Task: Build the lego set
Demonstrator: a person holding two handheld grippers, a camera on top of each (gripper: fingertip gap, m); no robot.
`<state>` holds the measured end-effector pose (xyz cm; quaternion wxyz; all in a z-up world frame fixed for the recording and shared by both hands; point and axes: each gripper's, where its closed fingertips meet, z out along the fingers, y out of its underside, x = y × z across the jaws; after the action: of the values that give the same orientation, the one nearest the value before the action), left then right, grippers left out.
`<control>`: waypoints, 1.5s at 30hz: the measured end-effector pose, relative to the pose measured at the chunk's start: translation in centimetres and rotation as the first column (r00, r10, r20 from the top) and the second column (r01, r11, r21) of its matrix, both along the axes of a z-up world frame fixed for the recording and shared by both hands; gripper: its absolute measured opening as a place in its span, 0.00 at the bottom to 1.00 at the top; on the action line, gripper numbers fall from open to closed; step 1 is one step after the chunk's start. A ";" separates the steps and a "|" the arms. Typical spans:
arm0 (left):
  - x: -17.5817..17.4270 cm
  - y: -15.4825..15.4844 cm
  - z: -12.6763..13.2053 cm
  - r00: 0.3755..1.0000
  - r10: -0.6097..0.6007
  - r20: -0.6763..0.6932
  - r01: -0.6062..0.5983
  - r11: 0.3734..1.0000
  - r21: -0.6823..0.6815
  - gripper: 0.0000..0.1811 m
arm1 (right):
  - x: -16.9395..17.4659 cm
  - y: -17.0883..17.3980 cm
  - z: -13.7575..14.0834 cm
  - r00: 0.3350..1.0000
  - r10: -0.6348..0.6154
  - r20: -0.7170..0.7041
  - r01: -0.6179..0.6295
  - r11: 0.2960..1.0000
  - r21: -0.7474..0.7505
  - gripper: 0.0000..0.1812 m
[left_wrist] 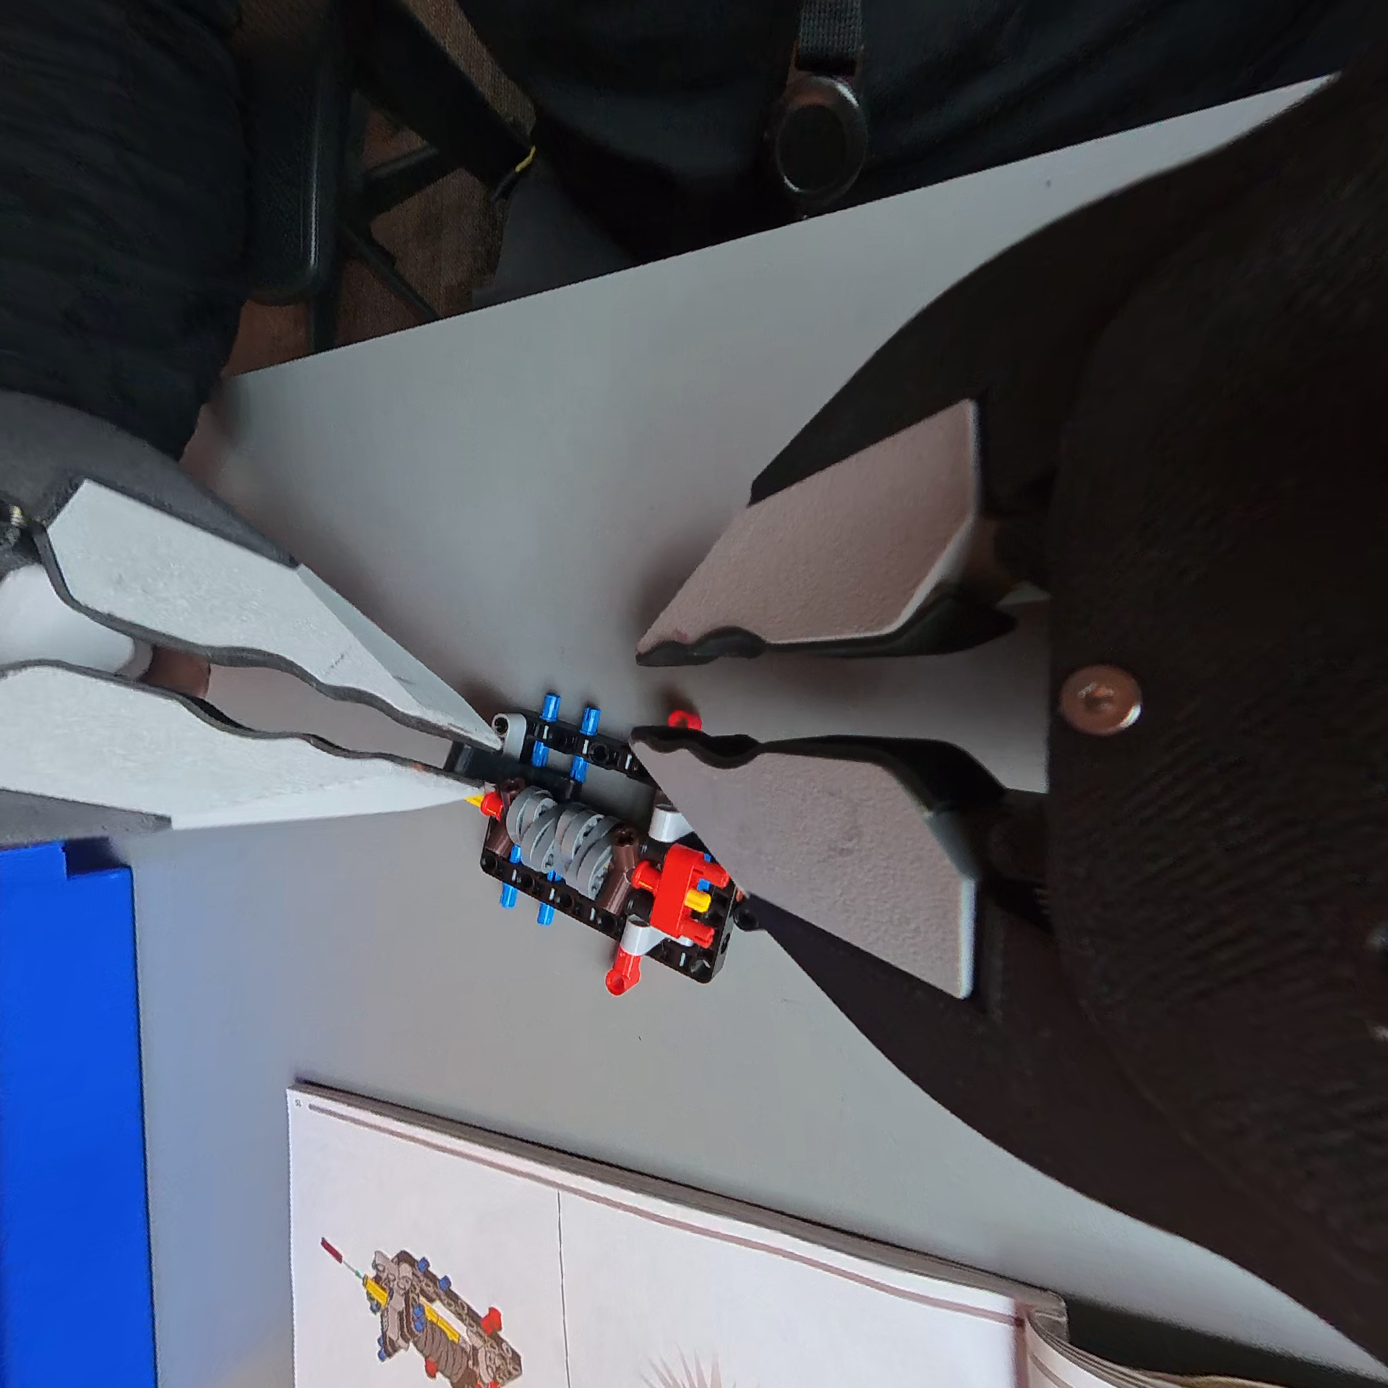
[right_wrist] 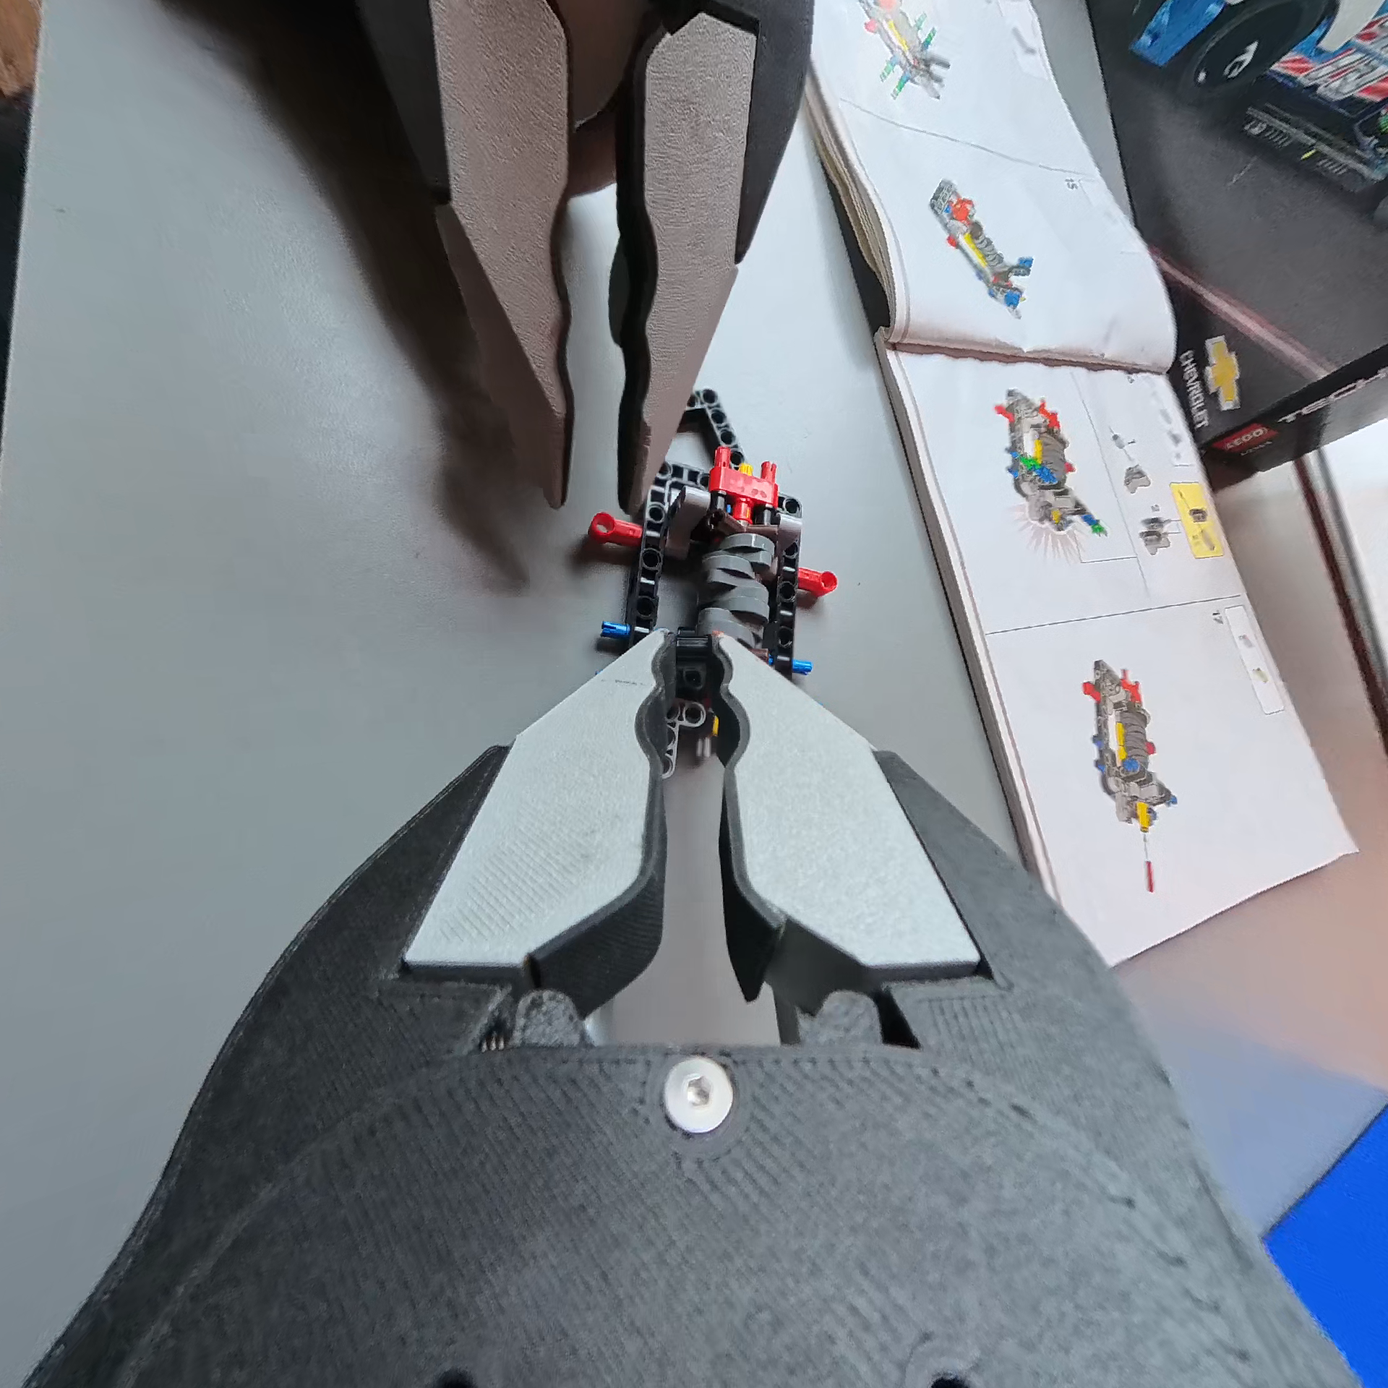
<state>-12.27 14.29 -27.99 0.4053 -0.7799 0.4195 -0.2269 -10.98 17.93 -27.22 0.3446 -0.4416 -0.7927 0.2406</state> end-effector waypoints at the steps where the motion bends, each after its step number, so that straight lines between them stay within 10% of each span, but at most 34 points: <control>1: -0.2 0.1 0.0 1.000 0.011 -0.005 -0.011 1.000 0.006 0.07 | -0.1 -0.1 0.3 1.000 -0.001 -0.018 0.001 1.000 0.021 0.02; 13: -3.5 2.1 0.9 0.992 0.128 0.010 -0.128 0.991 0.042 0.13 | 3.5 2.3 3.0 0.963 -0.221 -0.153 0.211 0.974 -0.081 0.02; 24: -4.5 3.1 -0.1 0.983 0.185 0.008 -0.185 0.983 -0.015 0.19 | 6.9 6.9 -0.8 0.891 -0.435 0.128 0.431 0.724 -0.538 0.04; 45: -5.9 2.7 -0.5 0.971 0.197 -0.138 -0.186 0.978 0.092 0.18 | 6.8 7.2 0.3 0.862 -0.505 0.040 0.495 0.822 -0.283 0.24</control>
<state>-18.18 16.97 -28.52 0.4238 -0.8147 0.3796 -0.1121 -4.18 25.10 -26.91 0.3433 -0.6739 -0.5999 0.2608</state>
